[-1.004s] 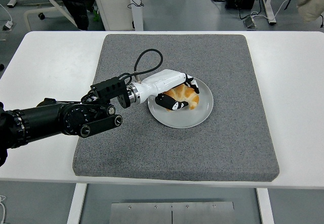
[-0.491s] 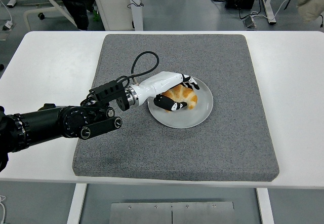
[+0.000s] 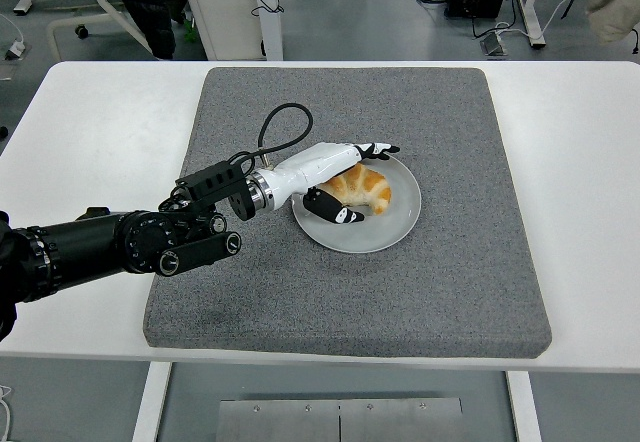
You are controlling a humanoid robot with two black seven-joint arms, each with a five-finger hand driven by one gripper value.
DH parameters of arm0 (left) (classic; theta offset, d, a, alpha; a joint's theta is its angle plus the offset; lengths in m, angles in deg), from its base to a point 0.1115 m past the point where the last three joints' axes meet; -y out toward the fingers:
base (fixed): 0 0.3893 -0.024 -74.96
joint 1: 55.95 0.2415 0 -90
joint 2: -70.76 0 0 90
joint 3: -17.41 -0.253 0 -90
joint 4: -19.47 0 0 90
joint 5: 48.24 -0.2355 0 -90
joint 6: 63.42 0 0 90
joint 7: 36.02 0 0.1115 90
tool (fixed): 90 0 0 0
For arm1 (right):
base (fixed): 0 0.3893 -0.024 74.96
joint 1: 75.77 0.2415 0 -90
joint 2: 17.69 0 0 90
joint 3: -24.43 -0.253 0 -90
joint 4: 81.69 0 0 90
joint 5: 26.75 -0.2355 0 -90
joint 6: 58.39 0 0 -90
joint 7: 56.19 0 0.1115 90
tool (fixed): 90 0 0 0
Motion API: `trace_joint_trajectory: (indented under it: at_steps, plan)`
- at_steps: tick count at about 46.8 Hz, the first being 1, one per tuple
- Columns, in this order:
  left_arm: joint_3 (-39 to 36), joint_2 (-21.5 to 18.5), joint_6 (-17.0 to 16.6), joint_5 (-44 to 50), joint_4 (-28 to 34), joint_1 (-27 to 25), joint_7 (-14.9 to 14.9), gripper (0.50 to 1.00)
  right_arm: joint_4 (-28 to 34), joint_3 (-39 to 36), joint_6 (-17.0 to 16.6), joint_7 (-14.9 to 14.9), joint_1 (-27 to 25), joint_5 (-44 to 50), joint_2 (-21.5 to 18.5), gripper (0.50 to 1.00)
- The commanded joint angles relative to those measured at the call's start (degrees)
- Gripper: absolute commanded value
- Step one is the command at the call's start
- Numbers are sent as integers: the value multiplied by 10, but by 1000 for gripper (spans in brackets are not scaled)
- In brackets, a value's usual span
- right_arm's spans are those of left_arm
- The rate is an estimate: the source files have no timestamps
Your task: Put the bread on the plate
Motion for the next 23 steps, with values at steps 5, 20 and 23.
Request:
trace_joint_trajectory:
  at_steps: [5,20,23]
  plan:
    - [15,-2,0,0,0,0,-1,958,0,0,0,0,0,0,0,1000]
    - [76,-15,14,23,17,-8,-7,968,-1,0,0,0,1,0,0,1000]
    - [80,-24,25,39,28,-10,-4,969,-1,0,0,0,1,0,0,1000]
